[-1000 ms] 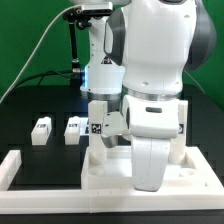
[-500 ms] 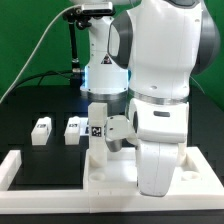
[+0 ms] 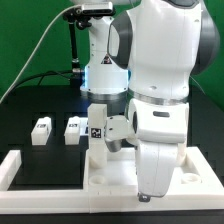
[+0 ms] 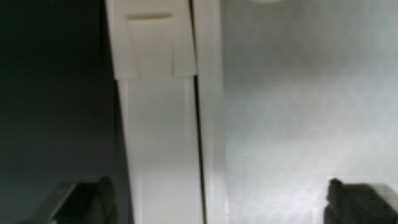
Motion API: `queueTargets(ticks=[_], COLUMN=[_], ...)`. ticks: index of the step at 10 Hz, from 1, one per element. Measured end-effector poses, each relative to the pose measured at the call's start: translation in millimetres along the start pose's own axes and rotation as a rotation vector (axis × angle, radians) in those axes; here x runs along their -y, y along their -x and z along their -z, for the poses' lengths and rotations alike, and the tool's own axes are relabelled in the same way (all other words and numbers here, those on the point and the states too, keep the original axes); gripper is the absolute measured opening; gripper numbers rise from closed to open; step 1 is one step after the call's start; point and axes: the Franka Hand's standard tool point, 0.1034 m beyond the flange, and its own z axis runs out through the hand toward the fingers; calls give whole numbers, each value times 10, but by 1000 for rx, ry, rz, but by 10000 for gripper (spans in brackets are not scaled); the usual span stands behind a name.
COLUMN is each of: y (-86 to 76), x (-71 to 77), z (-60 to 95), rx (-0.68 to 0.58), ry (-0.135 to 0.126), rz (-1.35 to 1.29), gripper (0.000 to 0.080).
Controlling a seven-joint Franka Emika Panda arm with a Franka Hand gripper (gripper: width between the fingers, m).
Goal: Assemble desk
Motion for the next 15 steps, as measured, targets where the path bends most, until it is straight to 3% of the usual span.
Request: queueTargets(ticks=[1, 6, 7, 9, 10, 15], y=[2, 21, 108, 397, 501, 546], x=[0, -5, -32, -26, -9, -9], z=[-1, 12, 173, 580, 660, 652], rx=[0, 0, 12, 30, 35, 28], ry=[0, 0, -12, 6, 12, 11], rz=[0, -3, -16, -71, -85, -441], gripper=[637, 649, 649, 649, 649, 649])
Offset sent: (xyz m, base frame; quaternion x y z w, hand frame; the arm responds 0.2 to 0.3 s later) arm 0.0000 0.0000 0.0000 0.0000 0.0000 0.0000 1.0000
